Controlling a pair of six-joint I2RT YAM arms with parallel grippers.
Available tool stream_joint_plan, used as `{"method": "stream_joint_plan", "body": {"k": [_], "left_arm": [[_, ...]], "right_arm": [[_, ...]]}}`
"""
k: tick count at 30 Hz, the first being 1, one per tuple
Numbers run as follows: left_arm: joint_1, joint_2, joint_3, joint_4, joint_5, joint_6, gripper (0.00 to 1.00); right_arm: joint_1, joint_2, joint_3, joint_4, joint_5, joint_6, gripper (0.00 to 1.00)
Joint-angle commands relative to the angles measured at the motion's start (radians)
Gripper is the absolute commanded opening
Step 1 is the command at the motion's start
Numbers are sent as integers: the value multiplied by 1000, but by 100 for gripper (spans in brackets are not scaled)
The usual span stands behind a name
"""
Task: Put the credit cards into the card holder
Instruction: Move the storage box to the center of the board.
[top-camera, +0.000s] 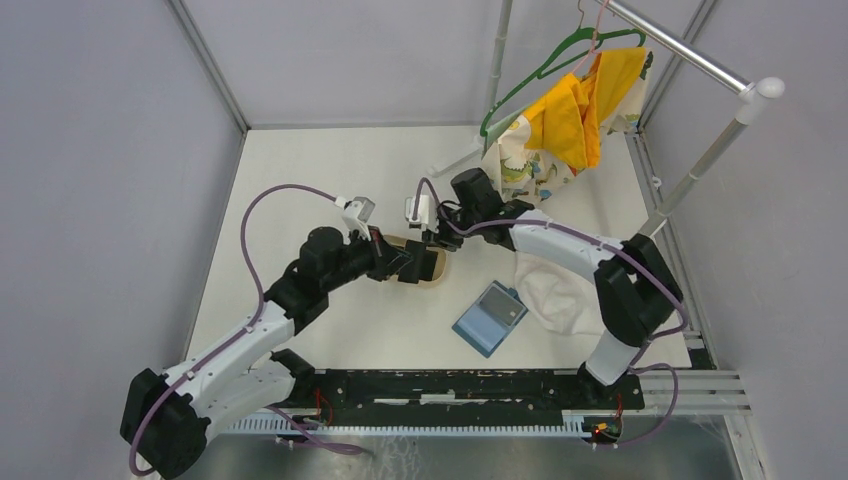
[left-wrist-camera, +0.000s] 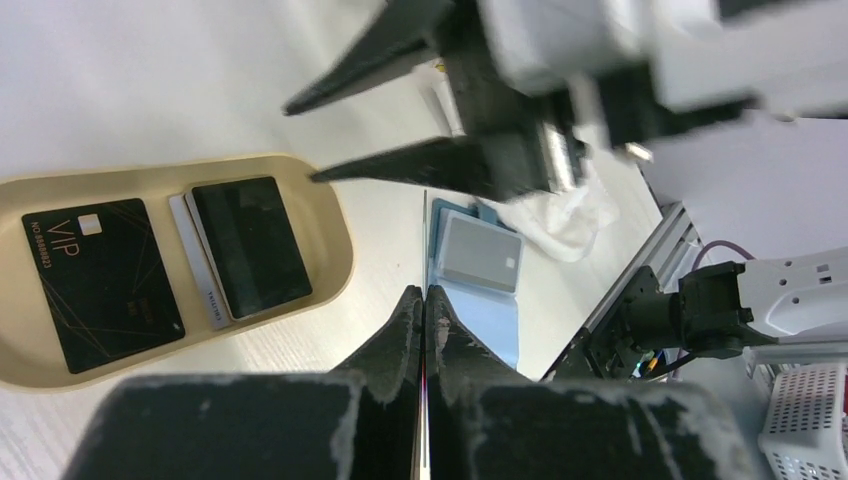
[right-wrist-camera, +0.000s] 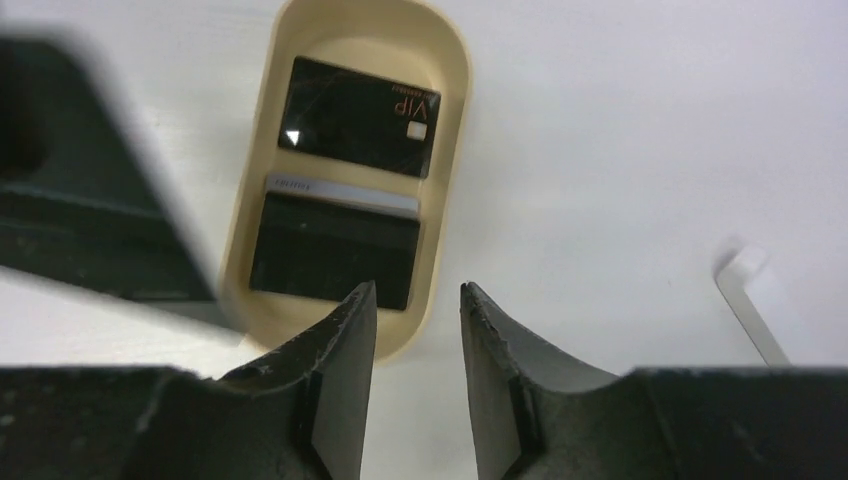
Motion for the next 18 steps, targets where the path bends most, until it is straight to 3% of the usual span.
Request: {"method": "stream_joint_plan", "body": {"k": [1,5,10,15,18], "left_arm": [[4,-69,-59,173,35,-71,2],[4,-64,-149,387,93,-146,2],[1,24,-195,684,165,-250,2],[-27,98,-259,944,136,-342,2],[-75,127,-263,982,54,-328,2]], "right_arm": [[-11,-235,-130,-117,-30,-171,46],[-56,-440,-312,-114,-129,-208,64],[-130,-501,-443,-90,-441,-133,74],[-168,-531,-594,187,-594,108,76],[-177,-517,-630,375,-619,331,76]]}}
